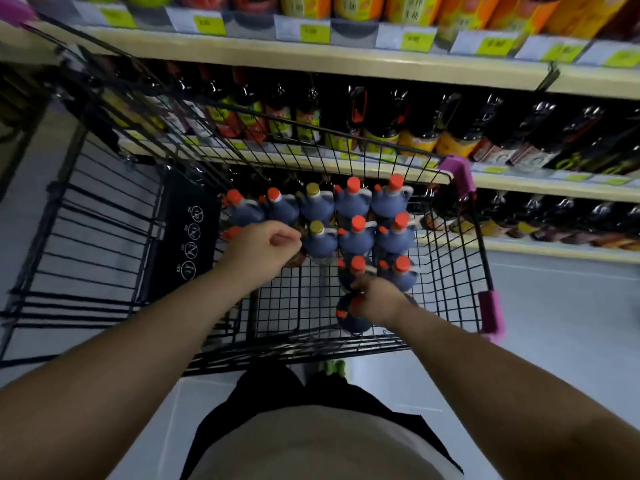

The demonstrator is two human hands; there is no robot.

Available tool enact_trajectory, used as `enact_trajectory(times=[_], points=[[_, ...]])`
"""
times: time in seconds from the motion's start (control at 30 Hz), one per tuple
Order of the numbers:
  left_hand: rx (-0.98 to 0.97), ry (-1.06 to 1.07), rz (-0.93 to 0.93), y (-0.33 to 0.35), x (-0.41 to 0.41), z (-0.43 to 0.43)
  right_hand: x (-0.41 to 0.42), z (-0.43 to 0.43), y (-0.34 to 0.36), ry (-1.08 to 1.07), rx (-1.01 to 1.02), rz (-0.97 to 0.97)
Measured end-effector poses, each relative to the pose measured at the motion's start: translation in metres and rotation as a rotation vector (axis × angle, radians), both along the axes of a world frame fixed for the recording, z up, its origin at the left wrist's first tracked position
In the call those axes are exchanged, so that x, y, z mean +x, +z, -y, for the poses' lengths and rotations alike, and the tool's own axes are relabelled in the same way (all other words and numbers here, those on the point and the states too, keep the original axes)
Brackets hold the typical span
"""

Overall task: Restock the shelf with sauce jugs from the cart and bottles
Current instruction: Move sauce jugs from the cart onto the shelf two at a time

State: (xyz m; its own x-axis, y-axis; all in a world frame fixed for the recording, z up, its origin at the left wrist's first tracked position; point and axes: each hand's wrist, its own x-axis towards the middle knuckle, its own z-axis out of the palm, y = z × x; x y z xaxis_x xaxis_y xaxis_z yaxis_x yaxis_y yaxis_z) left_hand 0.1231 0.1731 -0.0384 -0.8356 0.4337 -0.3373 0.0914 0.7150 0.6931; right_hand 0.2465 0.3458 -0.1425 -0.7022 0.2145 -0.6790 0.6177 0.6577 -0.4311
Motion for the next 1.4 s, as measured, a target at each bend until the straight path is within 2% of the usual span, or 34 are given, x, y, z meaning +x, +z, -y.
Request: enact_trajectory(times=[0.17, 0.33, 0.53, 0.7, 0.83, 0.93, 1.03, 1.17, 1.27, 1.4], points=[[-0.036, -0.082, 0.060, -0.022, -0.016, 0.001, -0.001, 0.006, -0.027, 0.073, 0.057, 0.168], [-0.072, -0.135, 0.129, -0.037, -0.023, 0.003, -0.003, 0.016, -0.040, 0.091, 0.165, 0.140], [-0.104, -0.190, 0.121, -0.043, -0.025, 0.000, -0.002, 0.018, -0.035, 0.023, 0.145, 0.058], [-0.091, -0.275, 0.202, -0.033, -0.020, -0.013, 0.000, 0.011, 0.021, -0.378, 0.045, -0.265], [-0.096, -0.420, 0.341, -0.021, -0.010, -0.030, -0.005, -0.006, 0.065, -0.679, -0.078, -0.403], [-0.081, -0.524, 0.388, -0.010, -0.004, -0.042, -0.013, -0.019, 0.097, -0.827, -0.224, -0.523], [-0.016, -0.560, 0.336, 0.002, -0.001, -0.055, -0.017, -0.032, 0.128, -0.850, -0.331, -0.624], [0.064, -0.554, 0.367, 0.017, 0.003, -0.071, -0.017, -0.047, 0.155, -0.811, -0.432, -0.693], [0.137, -0.500, 0.398, 0.022, 0.010, -0.080, -0.014, -0.054, 0.160, -0.827, -0.488, -0.750], [0.210, -0.386, 0.457, 0.018, 0.017, -0.089, -0.001, -0.062, 0.157, -0.837, -0.588, -0.726]])
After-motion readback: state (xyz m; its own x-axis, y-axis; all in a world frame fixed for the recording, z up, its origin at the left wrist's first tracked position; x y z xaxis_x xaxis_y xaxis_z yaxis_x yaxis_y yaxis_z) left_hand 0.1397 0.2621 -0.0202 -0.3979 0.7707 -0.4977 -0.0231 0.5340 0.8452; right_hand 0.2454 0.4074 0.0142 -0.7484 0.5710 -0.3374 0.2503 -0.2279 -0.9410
